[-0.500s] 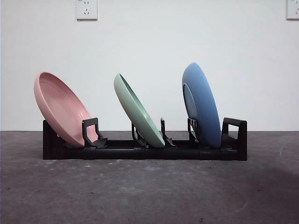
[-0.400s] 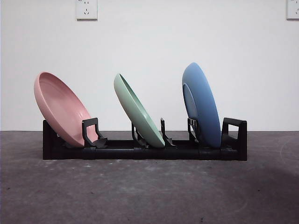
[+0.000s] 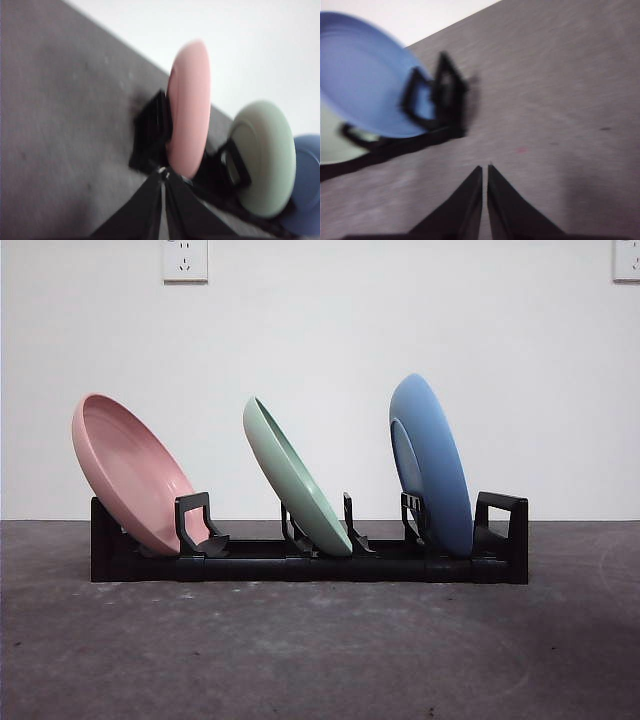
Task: Place the plate
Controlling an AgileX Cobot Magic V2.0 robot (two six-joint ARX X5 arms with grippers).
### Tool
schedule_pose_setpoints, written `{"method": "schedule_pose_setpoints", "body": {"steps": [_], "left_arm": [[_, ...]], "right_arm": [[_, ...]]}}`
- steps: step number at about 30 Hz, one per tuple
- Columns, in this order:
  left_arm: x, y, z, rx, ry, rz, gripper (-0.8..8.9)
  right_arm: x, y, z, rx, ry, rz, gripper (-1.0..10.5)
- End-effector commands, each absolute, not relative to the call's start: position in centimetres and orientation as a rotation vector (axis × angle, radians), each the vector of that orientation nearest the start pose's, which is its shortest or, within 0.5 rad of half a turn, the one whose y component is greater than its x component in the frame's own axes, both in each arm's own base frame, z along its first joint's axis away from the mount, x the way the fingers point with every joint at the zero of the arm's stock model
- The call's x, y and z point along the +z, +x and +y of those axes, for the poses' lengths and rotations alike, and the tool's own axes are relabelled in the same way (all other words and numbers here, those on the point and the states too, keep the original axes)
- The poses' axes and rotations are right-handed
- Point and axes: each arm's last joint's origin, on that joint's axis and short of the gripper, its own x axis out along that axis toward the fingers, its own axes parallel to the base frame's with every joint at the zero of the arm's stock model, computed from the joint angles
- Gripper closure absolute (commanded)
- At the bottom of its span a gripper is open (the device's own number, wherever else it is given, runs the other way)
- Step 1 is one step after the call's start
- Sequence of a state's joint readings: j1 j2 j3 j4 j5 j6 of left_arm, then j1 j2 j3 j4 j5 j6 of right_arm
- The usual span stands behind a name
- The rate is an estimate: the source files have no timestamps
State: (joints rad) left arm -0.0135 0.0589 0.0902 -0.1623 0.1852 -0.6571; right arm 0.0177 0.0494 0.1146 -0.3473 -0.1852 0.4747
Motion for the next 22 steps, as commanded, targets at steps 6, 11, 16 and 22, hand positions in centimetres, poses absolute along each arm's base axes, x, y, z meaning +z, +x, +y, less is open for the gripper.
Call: {"method": "schedule_pose_setpoints", "body": {"steps": [6, 11, 16, 22], "left_arm": [[23.4, 8.8, -1.2, -0.309, -0.567, 0.319, 8.01], [27.4, 8.9, -1.2, -0.325, -0.422, 0.415, 8.01], [30.7, 9.9, -1.2, -0.312, -0.378, 0.562, 8.01], [34.5, 11.5, -1.2, -0.314, -0.335, 0.653, 8.02]], "right_arm": [[23.2, 8.3, 1.0, 0.245, 0.49, 0.343, 9.3], [26.8, 8.7, 1.2, 0.3, 0.452, 0.47, 9.3], [30.1, 9.9, 1.4, 0.348, 0.422, 0.601, 9.3], [33.4, 12.2, 1.5, 0.358, 0.395, 0.741, 9.3]]}}
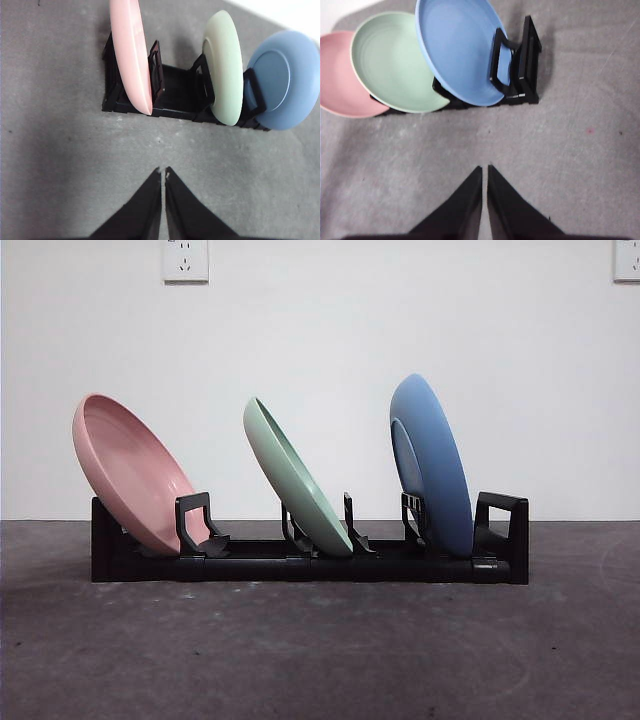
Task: Place the plate
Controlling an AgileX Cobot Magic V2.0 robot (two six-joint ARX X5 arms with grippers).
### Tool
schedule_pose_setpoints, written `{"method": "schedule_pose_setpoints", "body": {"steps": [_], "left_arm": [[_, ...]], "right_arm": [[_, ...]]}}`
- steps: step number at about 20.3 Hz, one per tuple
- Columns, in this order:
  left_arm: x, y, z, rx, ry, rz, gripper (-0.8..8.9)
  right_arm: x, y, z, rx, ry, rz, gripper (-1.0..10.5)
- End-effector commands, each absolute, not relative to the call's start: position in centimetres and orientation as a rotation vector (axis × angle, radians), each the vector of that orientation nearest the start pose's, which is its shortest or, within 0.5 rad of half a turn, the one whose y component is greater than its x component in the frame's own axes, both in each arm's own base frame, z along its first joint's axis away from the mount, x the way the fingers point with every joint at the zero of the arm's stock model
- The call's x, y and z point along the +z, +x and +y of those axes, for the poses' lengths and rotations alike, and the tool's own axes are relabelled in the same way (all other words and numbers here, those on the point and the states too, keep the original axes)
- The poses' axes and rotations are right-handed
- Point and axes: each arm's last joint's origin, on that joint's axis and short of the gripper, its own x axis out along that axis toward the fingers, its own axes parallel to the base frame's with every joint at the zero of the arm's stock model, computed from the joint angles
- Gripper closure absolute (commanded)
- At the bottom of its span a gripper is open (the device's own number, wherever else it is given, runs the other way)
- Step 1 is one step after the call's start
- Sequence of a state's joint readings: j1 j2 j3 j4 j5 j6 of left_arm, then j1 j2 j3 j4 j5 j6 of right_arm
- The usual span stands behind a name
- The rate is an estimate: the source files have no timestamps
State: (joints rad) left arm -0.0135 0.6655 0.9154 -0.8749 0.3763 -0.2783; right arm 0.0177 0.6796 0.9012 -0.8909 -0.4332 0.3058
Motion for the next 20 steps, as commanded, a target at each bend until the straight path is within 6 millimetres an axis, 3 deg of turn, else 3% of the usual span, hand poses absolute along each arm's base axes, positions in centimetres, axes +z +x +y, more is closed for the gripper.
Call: {"method": "schedule_pose_setpoints", "body": {"steps": [1, 6, 10, 11, 12, 14, 15, 20], "left_arm": [[35.3, 12.1, -1.3, -0.314, -0.326, 0.68, 8.02], [36.8, 15.8, -1.6, -0.356, -0.224, 0.911, 8.01], [36.3, 19.3, -2.2, -0.417, -0.141, 1.012, 8.02], [36.0, 20.0, -2.3, -0.422, -0.133, 1.023, 8.02], [35.7, 20.7, -2.3, -0.423, -0.131, 1.03, 7.75], [35.2, 21.4, -2.4, -0.421, -0.137, 1.052, 5.82], [35.2, 21.5, -2.4, -0.42, -0.138, 1.054, 5.0], [35.3, 21.4, -2.4, -0.419, -0.139, 1.044, 4.92]], "right_arm": [[34.0, 13.0, 1.5, 0.368, 0.395, 0.77, 9.3], [35.6, 16.9, 2.0, 0.418, 0.38, 0.877, 9.3], [35.2, 20.4, 3.0, 0.469, 0.326, 0.958, 9.2], [34.8, 21.2, 3.4, 0.484, 0.312, 0.981, 8.6], [34.5, 21.8, 3.7, 0.498, 0.297, 1.003, 7.4], [33.9, 22.7, 4.2, 0.511, 0.291, 1.039, 5.6], [33.7, 23.0, 4.5, 0.517, 0.288, 1.051, 5.6], [34.1, 23.1, 5.4, 0.546, 0.281, 1.042, 5.7]]}}
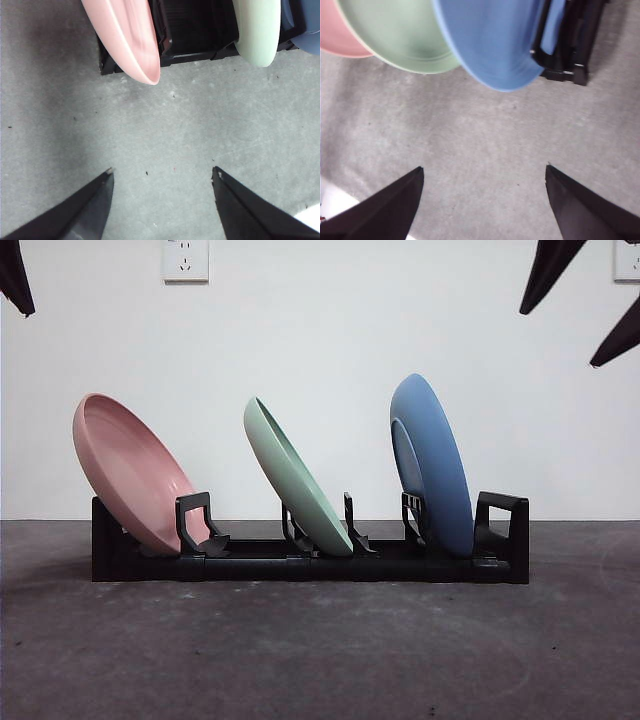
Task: Place the plate
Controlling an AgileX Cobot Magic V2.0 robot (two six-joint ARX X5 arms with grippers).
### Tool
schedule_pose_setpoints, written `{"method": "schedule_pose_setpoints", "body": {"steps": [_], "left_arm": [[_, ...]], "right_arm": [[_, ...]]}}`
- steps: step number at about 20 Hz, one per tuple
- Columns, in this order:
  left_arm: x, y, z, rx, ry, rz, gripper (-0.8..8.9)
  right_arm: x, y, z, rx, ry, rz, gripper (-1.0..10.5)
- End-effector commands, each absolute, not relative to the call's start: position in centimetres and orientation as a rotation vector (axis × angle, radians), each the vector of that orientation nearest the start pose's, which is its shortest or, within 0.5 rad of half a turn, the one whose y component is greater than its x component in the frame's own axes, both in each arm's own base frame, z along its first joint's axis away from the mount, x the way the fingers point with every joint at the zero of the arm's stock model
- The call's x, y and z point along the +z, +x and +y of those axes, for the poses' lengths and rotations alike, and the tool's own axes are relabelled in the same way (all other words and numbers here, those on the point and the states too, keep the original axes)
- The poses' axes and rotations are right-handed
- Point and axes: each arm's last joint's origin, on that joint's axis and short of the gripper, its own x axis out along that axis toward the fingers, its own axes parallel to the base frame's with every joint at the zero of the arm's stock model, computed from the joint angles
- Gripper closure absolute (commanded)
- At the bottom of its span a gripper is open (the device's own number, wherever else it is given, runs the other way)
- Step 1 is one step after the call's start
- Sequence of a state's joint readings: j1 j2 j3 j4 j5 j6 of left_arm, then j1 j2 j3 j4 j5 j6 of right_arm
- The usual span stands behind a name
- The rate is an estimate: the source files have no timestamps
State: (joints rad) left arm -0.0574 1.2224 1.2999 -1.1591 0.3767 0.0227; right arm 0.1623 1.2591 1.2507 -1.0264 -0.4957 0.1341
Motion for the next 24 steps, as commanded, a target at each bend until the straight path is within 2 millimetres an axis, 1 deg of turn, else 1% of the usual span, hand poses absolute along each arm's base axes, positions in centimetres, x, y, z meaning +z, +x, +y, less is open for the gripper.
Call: {"method": "schedule_pose_setpoints", "body": {"steps": [1, 3, 5, 8, 11, 14, 16, 20, 22, 24], "left_arm": [[35.3, 21.4, -2.4, -0.42, -0.139, 1.043, 4.92], [35.3, 21.4, -2.4, -0.42, -0.139, 1.043, 4.92], [35.3, 21.5, -2.4, -0.42, -0.138, 1.043, 4.92], [35.3, 21.4, -2.4, -0.42, -0.139, 1.043, 4.92], [35.3, 21.5, -2.4, -0.42, -0.138, 1.041, 4.92], [35.4, 21.7, -2.4, -0.422, -0.134, 1.018, 4.92], [35.4, 21.7, -2.4, -0.422, -0.134, 1.016, 4.92], [35.4, 21.7, -2.4, -0.422, -0.132, 1.012, 4.92], [35.4, 21.7, -2.4, -0.422, -0.133, 1.012, 4.92], [35.4, 21.7, -2.4, -0.422, -0.133, 1.013, 4.92]], "right_arm": [[34.4, 23.3, 5.6, 0.55, 0.285, 1.025, 5.9], [35.1, 24.2, 6.0, 0.562, 0.281, 0.993, 6.5], [36.0, 25.6, 6.4, 0.572, 0.275, 0.977, 6.5], [36.9, 28.6, 7.6, 0.593, 0.268, 0.966, 6.5], [37.1, 31.4, 8.9, 0.61, 0.259, 0.987, 6.5], [36.4, 34.1, 10.3, 0.624, 0.251, 1.01, 6.5], [35.6, 35.3, 11.0, 0.63, 0.248, 1.032, 6.5], [33.4, 36.9, 12.6, 0.644, 0.234, 1.077, 6.6], [32.7, 37.1, 13.2, 0.652, 0.227, 1.094, 7.8], [32.8, 37.2, 13.7, 0.648, 0.209, 1.074, 9.0]]}}
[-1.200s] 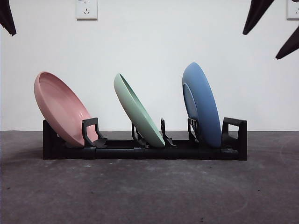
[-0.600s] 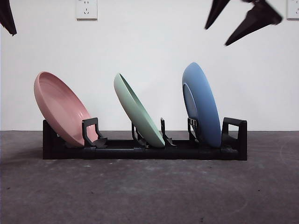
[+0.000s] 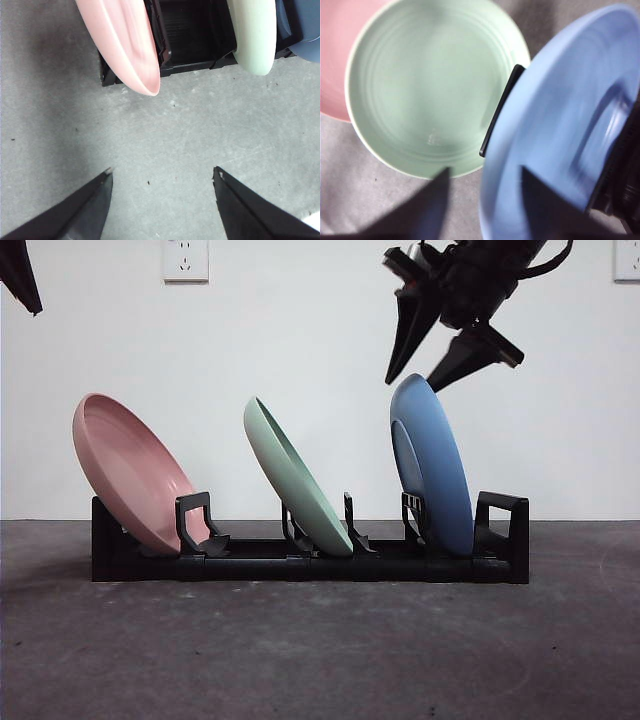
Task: Place the plate
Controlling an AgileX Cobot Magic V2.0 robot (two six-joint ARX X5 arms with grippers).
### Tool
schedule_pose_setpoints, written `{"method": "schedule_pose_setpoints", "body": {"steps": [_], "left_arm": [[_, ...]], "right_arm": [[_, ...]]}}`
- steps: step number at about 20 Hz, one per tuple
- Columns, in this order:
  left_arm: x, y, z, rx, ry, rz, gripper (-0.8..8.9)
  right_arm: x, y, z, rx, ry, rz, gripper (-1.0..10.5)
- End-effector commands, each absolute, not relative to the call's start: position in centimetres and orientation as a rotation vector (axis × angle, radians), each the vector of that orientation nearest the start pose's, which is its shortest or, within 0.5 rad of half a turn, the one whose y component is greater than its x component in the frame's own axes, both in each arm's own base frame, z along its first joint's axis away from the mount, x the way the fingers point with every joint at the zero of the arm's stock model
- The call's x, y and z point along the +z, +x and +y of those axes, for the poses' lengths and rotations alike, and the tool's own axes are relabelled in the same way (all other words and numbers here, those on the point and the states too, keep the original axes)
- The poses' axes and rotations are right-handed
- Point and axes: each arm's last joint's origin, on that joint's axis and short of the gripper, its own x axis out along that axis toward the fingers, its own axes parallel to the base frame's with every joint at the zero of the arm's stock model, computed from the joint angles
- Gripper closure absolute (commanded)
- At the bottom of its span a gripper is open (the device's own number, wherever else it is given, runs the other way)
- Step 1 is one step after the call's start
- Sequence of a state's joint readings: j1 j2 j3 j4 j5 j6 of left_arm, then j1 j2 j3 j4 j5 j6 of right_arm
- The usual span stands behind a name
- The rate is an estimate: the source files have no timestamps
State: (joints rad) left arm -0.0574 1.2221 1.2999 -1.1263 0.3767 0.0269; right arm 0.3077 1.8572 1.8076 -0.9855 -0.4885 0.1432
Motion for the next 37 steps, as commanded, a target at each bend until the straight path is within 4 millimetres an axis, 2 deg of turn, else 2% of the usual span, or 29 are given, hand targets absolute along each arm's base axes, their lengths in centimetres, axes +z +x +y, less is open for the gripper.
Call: {"method": "schedule_pose_setpoints", "body": {"steps": [1, 6, 9, 13, 15, 17, 21, 25, 27, 32, 34, 37], "left_arm": [[35.4, 21.7, -2.4, -0.422, -0.133, 1.013, 4.92], [35.4, 21.7, -2.4, -0.422, -0.133, 1.013, 4.92], [35.4, 21.7, -2.4, -0.422, -0.133, 1.013, 4.92], [35.4, 21.7, -2.4, -0.422, -0.133, 1.013, 4.92], [35.4, 21.7, -2.4, -0.422, -0.133, 1.014, 4.92], [35.4, 21.7, -2.4, -0.422, -0.133, 1.015, 4.92], [35.4, 21.6, -2.4, -0.422, -0.134, 1.02, 4.92], [35.4, 21.6, -2.4, -0.422, -0.134, 1.021, 4.92], [35.4, 21.6, -2.4, -0.422, -0.134, 1.021, 4.92], [35.4, 21.6, -2.4, -0.422, -0.134, 1.021, 4.92], [35.4, 21.6, -2.4, -0.422, -0.134, 1.021, 4.93], [35.4, 21.6, -2.4, -0.422, -0.134, 1.021, 4.93]], "right_arm": [[32.9, 37.1, 13.9, 0.652, 0.203, 1.06, 9.4], [33.1, 37.0, 13.9, 0.651, 0.205, 1.074, 9.4], [33.8, 36.6, 13.7, 0.654, 0.21, 1.099, 9.4], [36.5, 35.7, 13.4, 0.757, 0.266, 1.093, 9.4], [38.5, 34.9, 13.2, 0.782, 0.268, 1.055, 9.4], [40.6, 33.6, 13.1, 0.8, 0.256, 1.005, 9.4], [44.2, 29.3, 13.9, 0.852, 0.158, 0.912, 9.4], [45.6, 23.7, 16.0, 0.797, -0.136, 0.858, 9.4], [45.1, 20.6, 16.9, 0.795, -0.257, 0.833, 9.4], [40.3, 14.2, 16.5, 0.827, -0.409, 0.756, 9.4], [38.2, 12.7, 16.2, 0.833, -0.454, 0.723, 9.4], [34.7, 11.8, 16.7, 0.81, -0.593, 0.756, 9.4]]}}
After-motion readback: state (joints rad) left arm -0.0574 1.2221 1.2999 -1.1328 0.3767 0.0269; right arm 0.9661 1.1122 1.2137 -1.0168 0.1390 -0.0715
